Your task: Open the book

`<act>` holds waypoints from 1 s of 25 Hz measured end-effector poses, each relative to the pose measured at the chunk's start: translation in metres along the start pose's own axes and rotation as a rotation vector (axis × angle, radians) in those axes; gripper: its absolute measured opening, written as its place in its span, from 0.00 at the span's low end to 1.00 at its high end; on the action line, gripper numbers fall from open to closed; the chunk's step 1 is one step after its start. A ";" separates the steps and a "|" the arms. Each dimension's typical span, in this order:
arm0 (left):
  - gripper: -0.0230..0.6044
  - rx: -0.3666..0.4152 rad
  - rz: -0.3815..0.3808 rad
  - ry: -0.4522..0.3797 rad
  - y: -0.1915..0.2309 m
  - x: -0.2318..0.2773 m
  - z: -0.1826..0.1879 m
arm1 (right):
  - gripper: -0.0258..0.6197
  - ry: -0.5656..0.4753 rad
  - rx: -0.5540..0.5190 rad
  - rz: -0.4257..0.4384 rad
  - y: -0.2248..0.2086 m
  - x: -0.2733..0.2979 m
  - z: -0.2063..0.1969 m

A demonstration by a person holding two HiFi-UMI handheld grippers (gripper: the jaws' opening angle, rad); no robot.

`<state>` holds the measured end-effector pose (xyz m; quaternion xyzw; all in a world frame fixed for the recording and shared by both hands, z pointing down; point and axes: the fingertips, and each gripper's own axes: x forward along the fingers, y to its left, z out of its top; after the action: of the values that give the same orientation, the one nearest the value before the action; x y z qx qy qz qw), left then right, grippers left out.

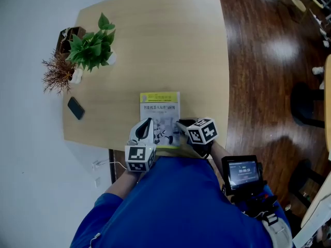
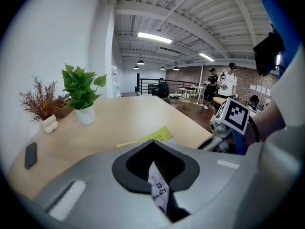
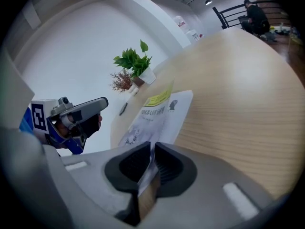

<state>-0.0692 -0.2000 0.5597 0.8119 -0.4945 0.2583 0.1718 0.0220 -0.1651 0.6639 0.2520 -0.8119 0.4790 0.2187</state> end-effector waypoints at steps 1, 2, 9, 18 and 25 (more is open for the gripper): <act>0.05 0.002 -0.001 -0.001 -0.001 -0.001 -0.001 | 0.08 -0.001 -0.003 -0.004 0.001 -0.001 0.000; 0.05 0.001 0.000 -0.001 -0.001 -0.001 -0.002 | 0.07 -0.002 -0.008 -0.008 0.001 -0.001 0.000; 0.05 0.000 0.021 -0.012 0.003 -0.010 0.001 | 0.05 -0.012 -0.049 -0.029 0.010 -0.006 0.004; 0.05 0.003 0.055 -0.023 0.005 -0.020 0.006 | 0.05 -0.064 -0.069 0.027 0.040 -0.022 0.020; 0.05 0.003 0.080 -0.046 0.014 -0.034 0.008 | 0.05 -0.089 -0.072 0.052 0.062 -0.029 0.033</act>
<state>-0.0931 -0.1861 0.5333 0.7975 -0.5300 0.2469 0.1485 0.0022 -0.1627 0.5906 0.2438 -0.8440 0.4431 0.1788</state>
